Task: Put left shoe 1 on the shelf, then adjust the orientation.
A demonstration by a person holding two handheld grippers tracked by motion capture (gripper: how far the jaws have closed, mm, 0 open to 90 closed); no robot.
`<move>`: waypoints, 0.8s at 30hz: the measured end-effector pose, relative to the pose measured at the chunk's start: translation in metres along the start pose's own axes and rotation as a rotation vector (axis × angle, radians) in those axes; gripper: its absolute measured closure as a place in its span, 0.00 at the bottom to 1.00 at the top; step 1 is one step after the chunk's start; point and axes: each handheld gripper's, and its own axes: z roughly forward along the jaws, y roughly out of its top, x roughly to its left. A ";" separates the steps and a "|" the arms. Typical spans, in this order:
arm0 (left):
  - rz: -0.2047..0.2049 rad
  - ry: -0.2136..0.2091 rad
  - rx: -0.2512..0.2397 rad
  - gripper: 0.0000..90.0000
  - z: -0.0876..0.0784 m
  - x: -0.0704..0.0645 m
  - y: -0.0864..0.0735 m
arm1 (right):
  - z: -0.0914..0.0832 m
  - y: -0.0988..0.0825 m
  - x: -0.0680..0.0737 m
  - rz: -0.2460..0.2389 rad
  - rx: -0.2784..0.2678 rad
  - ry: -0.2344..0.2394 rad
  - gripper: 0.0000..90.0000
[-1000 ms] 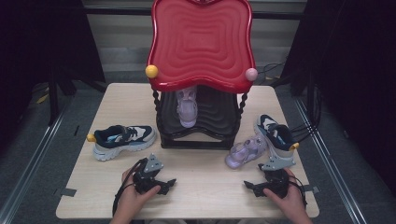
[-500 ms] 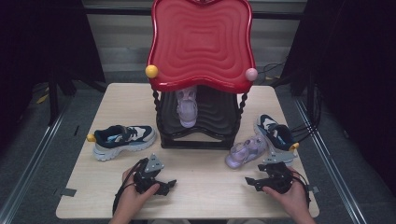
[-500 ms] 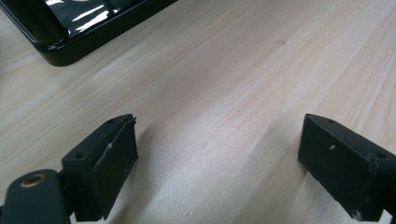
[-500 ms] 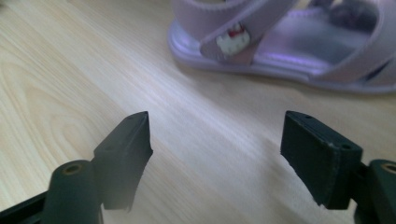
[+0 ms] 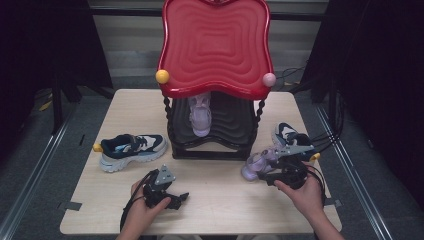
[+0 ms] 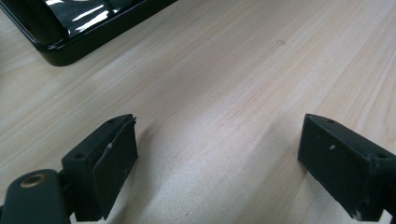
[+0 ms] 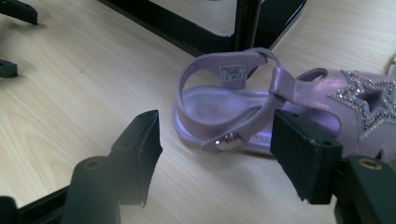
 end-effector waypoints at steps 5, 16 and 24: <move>-0.001 0.000 0.002 0.12 0.000 0.000 0.000 | 0.007 0.007 0.001 -0.023 0.020 -0.037 0.41; 0.001 -0.003 0.001 0.12 0.001 0.000 0.000 | 0.014 0.011 -0.003 0.007 0.013 -0.060 0.45; 0.002 -0.002 0.001 0.12 0.001 0.000 0.000 | 0.017 0.017 -0.002 0.025 0.000 -0.069 0.42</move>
